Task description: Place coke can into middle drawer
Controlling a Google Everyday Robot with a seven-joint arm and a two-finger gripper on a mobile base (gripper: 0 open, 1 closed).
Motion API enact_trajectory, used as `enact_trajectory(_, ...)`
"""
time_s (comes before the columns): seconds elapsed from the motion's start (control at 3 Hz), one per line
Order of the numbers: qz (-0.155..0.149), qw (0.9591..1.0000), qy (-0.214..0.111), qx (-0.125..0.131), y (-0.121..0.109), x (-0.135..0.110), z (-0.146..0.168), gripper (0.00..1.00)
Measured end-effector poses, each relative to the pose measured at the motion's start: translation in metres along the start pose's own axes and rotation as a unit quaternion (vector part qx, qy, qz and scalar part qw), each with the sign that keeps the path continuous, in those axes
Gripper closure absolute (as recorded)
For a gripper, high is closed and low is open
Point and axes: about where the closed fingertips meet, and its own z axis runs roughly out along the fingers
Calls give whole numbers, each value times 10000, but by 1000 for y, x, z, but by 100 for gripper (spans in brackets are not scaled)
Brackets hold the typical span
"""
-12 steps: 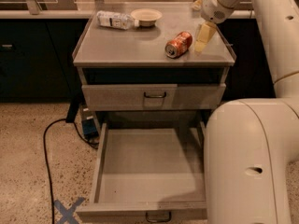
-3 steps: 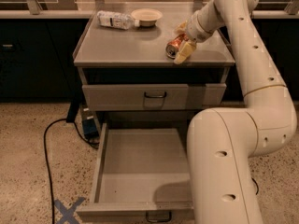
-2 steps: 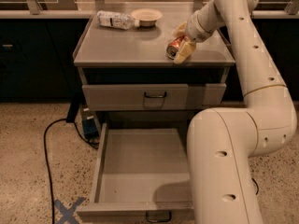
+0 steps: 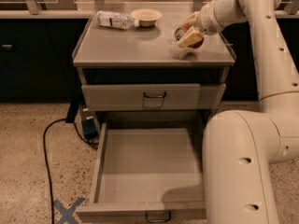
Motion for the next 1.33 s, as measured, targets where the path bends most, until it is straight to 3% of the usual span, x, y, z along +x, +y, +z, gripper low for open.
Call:
enact_trajectory(0.33,496,9942,-947,107,3,-16,-17,100)
enact_trajectory(1.0,545,9919,-1142,-58,10,-24,-1,100)
enact_trajectory(1.33,590,9871,-1363,-597,37,-54,-8,100)
